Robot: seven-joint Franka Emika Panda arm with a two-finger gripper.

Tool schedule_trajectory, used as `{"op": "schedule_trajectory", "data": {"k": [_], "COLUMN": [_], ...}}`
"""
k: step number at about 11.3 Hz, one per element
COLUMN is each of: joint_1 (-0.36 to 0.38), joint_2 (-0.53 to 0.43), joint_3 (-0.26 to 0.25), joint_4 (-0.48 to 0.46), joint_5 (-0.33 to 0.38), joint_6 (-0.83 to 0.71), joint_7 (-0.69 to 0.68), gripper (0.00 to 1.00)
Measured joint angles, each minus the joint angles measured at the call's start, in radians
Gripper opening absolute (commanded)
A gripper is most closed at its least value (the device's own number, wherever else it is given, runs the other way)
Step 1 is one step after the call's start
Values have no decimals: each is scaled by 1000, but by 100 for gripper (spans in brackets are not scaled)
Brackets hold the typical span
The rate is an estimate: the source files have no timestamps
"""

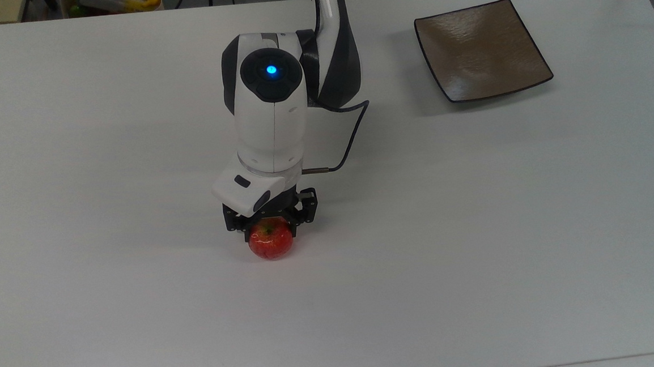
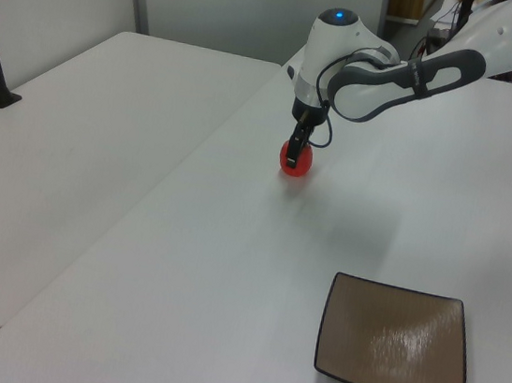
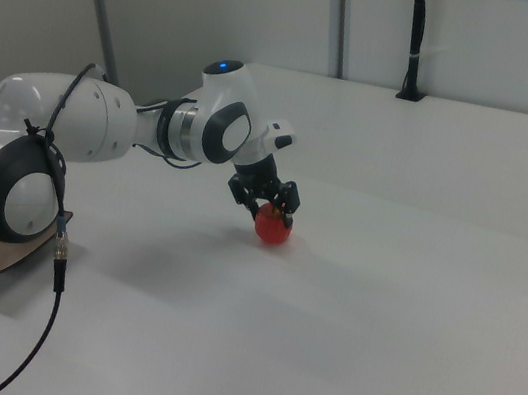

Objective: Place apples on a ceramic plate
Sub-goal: 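Lower the gripper around the red apple and close it, then lift the apple and carry it toward the brown square plate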

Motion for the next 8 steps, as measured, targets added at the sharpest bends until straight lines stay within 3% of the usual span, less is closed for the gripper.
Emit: {"op": "schedule_trajectory", "data": {"k": [4,8], "joint_1": [0,2], "joint_2": [-16,-155], "joint_3": [0,2], "joint_4": [7,-1], "joint_5": [0,2], "joint_6": [3,-61], "joint_7": [0,1], "gripper": [0,0]}}
